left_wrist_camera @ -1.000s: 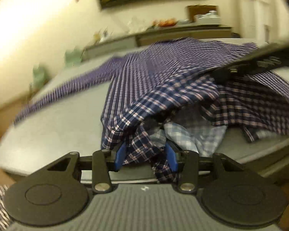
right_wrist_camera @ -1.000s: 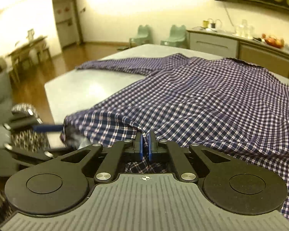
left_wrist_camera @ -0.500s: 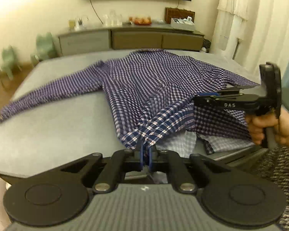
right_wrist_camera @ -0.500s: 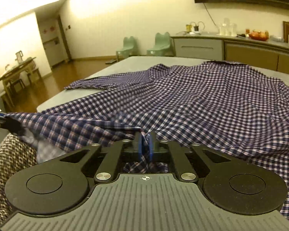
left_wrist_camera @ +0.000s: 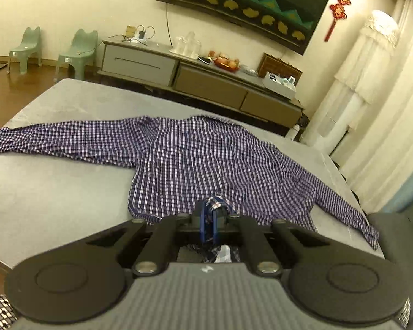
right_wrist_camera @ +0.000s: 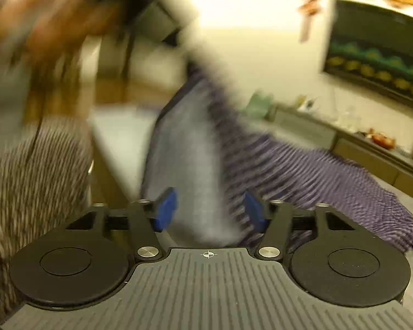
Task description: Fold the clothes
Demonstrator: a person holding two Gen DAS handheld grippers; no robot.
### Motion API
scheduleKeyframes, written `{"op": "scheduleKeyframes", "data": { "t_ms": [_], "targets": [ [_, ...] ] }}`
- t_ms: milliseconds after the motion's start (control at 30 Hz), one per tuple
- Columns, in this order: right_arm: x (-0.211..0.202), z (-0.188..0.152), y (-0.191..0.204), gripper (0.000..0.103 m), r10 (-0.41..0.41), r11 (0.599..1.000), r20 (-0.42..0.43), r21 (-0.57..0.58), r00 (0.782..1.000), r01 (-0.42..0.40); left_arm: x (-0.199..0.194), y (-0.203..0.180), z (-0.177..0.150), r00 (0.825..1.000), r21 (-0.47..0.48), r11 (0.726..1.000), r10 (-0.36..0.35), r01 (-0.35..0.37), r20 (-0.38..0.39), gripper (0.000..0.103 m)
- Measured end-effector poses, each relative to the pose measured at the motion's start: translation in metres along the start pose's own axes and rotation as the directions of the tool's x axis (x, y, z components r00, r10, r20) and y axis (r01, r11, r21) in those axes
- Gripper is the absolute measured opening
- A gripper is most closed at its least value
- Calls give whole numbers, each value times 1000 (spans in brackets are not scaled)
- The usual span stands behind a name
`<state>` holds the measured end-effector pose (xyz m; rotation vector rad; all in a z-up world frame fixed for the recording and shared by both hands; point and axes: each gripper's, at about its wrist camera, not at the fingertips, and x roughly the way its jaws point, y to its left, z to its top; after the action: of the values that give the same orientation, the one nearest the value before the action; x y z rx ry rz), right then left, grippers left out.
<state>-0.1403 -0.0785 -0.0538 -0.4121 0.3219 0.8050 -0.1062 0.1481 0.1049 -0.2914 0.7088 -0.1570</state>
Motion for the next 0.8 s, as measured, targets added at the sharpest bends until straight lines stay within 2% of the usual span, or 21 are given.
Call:
{"op": "scheduleKeyframes", "data": {
  "t_ms": [67,133,200,267,300,367,433,500,533,567,600,667,733,767,800],
  "targets": [
    [23,-8,23,66,-39,994,-57,-104,998,33,4,-1,5,1000,-26,1000,-1,1,-1,6],
    [45,-7,29,67,-71,993,-80,-102,994,63,7,1,7,1000,-55,998,1,-1,-3,6],
    [60,0,29,72,-98,995,-88,-35,991,96,10,4,6,1000,-78,997,7,-8,-10,6],
    [71,8,40,86,-137,990,-67,10,988,138,11,7,6,1000,-94,996,14,-15,-9,6],
    [77,13,45,87,-156,987,-57,32,986,158,11,8,6,1000,-98,995,16,-17,-8,6],
    [86,17,63,87,-181,983,-33,7,983,181,11,11,6,1000,-103,994,18,-19,-6,6],
    [95,20,80,95,-208,978,-15,-26,978,208,9,13,6,1000,-104,994,19,-19,-4,6],
    [112,18,90,92,-273,961,-46,-62,961,270,6,13,5,1000,-98,995,23,-23,-1,6],
    [120,16,95,82,-305,951,-61,-81,950,300,5,13,4,1000,-96,995,25,-25,0,6],
    [119,16,87,60,-302,952,-81,-72,950,297,3,15,3,1000,-93,995,25,-25,3,6],
    [118,15,80,49,-298,954,-101,-63,949,292,1,16,2,1000,-91,996,26,-25,6,6],
    [116,13,65,20,-287,958,-142,-43,947,284,-5,23,1,999,-84,996,33,-31,21,6],
    [91,15,44,7,-281,960,-156,-45,947,277,-11,30,-2,999,-79,996,36,-33,38,6],
    [78,16,33,7,-278,961,-163,-47,947,274,-13,33,-6,998,-70,997,38,-35,43,6],
    [63,17,34,7,-316,945,-127,-133,940,300,-15,35,-9,998,-61,997,40,-37,46,6]
  ]
}}
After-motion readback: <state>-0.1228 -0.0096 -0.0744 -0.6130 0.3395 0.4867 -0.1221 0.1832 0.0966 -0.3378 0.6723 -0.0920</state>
